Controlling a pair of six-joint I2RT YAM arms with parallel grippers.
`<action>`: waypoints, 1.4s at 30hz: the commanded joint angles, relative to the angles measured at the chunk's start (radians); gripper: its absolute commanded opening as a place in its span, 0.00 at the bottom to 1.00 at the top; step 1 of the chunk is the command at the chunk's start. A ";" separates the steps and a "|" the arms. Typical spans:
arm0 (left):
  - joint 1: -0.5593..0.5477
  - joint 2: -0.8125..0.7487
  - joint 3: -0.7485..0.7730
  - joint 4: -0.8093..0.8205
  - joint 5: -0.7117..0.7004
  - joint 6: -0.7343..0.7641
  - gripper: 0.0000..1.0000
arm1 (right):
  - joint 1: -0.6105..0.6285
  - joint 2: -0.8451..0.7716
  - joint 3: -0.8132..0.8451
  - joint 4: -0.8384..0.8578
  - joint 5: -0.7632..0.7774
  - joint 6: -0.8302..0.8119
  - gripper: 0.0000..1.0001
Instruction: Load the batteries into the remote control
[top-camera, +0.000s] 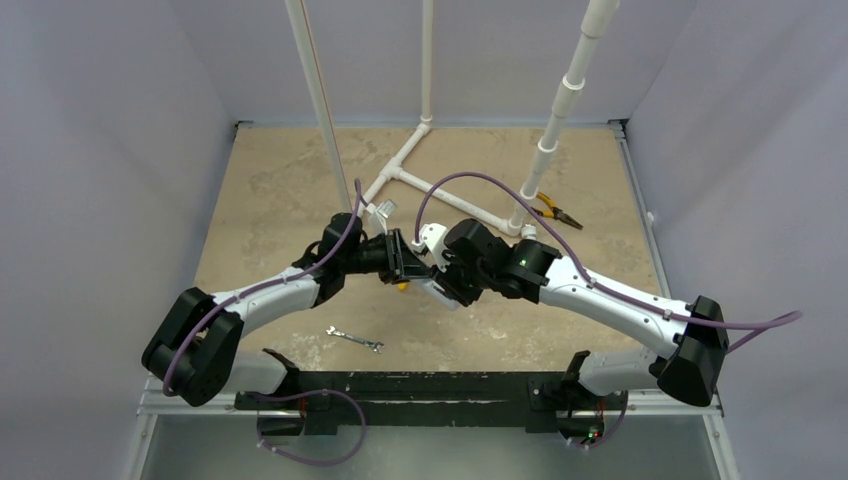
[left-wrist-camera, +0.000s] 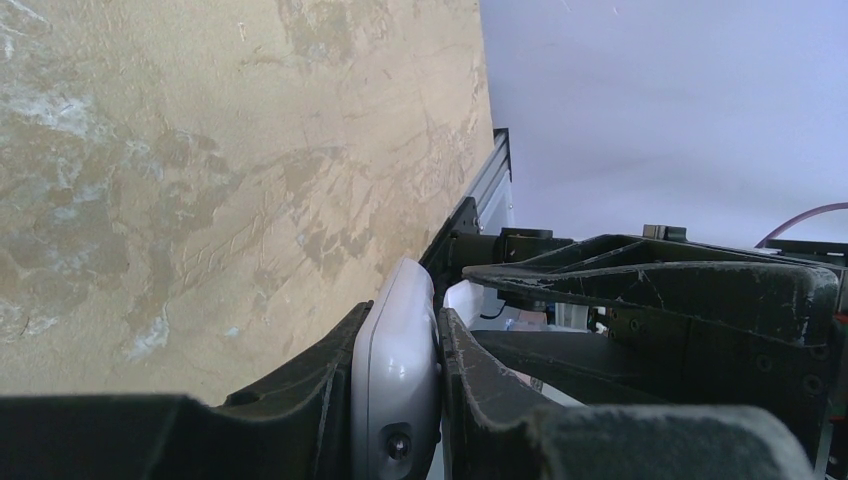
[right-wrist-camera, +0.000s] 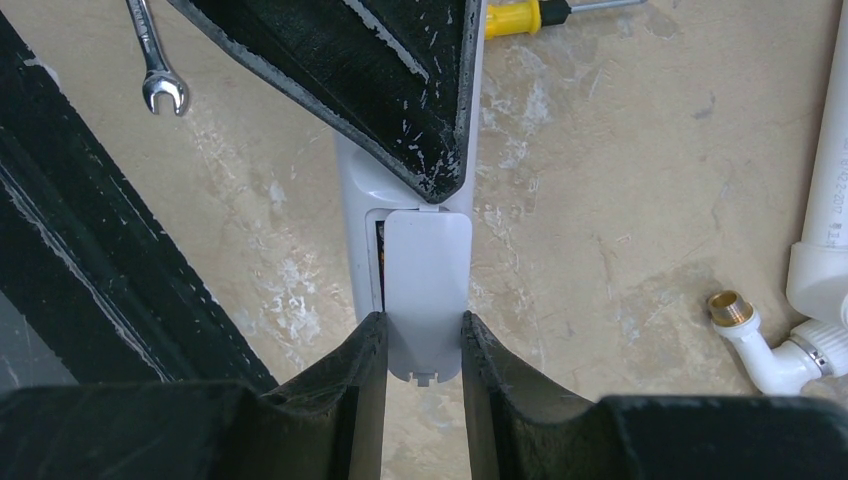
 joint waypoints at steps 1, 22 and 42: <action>-0.004 -0.015 0.037 0.036 0.000 0.021 0.00 | 0.004 -0.004 0.047 -0.001 -0.017 -0.011 0.27; -0.005 -0.002 0.044 0.029 -0.001 0.026 0.00 | 0.004 0.013 0.039 0.002 -0.055 -0.013 0.26; -0.005 -0.003 0.047 0.028 0.001 0.026 0.00 | 0.004 0.021 0.038 0.029 -0.015 0.002 0.27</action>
